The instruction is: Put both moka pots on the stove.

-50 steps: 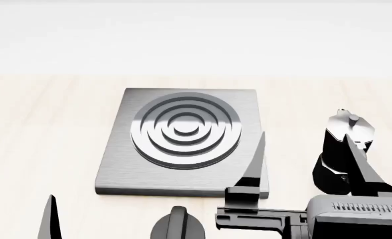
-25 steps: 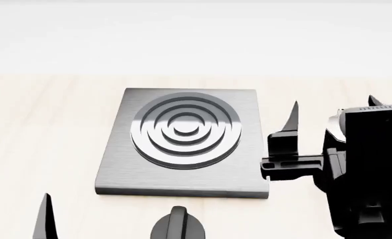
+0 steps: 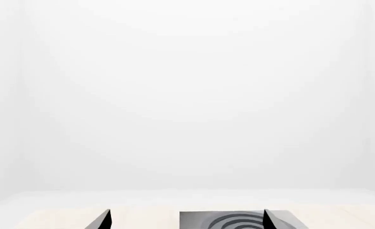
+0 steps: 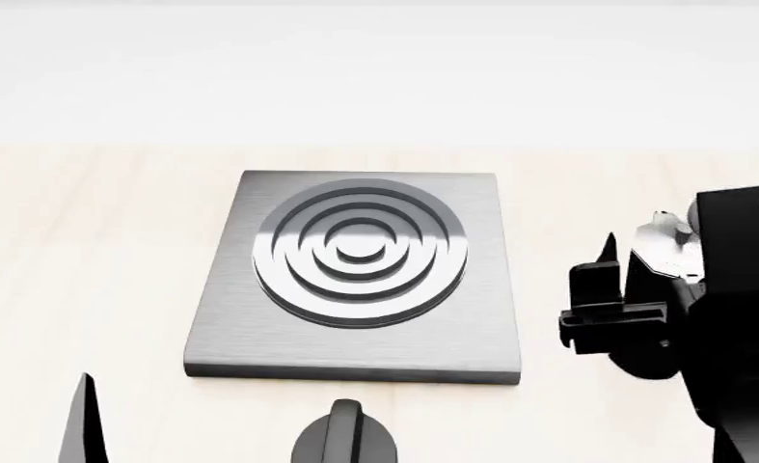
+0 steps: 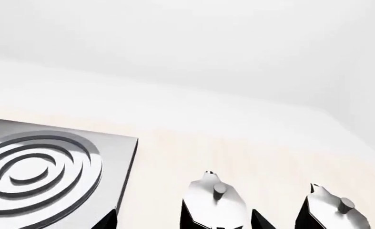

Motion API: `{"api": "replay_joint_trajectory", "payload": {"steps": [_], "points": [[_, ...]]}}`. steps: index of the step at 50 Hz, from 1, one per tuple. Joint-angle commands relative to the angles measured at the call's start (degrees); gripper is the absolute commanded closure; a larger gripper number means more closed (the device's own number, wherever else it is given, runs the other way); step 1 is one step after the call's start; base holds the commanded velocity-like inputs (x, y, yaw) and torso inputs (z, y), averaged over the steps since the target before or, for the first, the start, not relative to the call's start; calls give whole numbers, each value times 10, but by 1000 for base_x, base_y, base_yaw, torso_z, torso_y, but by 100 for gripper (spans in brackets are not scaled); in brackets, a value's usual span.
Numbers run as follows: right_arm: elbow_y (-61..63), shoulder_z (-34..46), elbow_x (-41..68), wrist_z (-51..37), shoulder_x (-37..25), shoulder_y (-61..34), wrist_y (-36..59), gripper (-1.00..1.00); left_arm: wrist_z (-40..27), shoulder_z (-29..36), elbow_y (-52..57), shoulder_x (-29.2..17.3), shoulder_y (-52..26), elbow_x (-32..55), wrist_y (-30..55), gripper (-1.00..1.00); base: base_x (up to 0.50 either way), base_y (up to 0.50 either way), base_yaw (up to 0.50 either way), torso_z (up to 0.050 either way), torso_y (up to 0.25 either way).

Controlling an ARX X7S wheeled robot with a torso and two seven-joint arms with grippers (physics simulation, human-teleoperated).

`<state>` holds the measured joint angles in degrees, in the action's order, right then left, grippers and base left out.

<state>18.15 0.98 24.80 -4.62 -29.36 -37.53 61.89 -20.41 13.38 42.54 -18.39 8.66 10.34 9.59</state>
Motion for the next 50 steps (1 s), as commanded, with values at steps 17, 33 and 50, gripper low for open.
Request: {"api": "replay_joint_trajectory", "payload": {"steps": [17,33,50], "points": [[-149,45,-25,28,-7,-37,-30,-100,-10,-2,0,-8,-1,8,-3,-100,0,0,0,0,0],[-194,59,-29,43,-15,-43,-32,-100,-13,1,-1,-12,-3,10,-3,-100,0,0,0,0,0],[-307,87,-48,69,-2,-69,-89,-100,-16,7,-8,-14,-3,8,-9,-100,0,0,0,0,0]]}}
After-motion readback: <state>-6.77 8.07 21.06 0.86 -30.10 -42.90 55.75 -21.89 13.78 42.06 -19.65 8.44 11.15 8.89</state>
